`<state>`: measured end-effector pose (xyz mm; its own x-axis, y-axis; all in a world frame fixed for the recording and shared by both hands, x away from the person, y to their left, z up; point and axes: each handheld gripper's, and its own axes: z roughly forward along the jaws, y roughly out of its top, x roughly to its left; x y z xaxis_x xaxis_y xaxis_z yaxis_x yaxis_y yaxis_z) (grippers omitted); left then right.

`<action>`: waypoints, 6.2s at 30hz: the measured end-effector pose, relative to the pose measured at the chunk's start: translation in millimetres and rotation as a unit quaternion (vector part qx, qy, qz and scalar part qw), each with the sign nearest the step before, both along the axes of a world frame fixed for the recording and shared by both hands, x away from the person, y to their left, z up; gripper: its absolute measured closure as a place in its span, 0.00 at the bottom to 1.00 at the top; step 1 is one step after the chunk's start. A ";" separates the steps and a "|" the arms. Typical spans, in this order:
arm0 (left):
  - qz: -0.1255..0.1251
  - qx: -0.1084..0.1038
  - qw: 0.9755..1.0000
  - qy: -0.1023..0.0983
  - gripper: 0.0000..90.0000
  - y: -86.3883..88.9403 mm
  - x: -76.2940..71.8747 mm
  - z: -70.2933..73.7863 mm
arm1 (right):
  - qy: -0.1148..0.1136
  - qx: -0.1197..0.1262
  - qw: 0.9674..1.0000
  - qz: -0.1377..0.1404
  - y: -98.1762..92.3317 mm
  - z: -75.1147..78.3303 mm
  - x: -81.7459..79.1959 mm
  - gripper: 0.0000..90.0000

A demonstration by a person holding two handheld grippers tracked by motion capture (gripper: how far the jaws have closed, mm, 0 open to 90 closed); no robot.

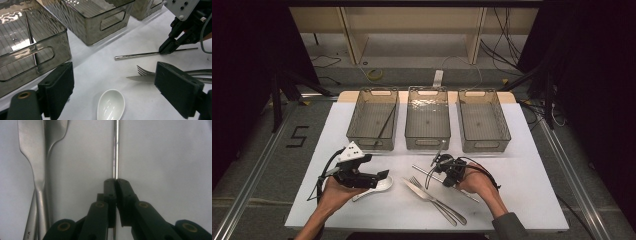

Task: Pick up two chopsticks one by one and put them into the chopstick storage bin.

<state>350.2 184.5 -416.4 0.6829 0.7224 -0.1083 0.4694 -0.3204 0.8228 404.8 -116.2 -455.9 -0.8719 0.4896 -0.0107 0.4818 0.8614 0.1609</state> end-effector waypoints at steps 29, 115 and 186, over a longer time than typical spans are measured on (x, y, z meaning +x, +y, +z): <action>-0.023 0.007 1.000 0.005 0.18 -8.9 4.3 -2.3 | -0.036 0.051 0.998 -0.001 -21.3 39.8 -4.4 0.97; -0.176 0.134 0.974 0.044 0.93 -70.5 31.2 4.5 | -0.195 0.280 0.940 -0.027 -40.3 100.5 -41.0 0.36; 0.126 0.056 0.987 0.080 0.93 26.6 163.3 24.5 | -0.246 0.400 0.869 -0.158 -114.5 25.7 -107.4 0.22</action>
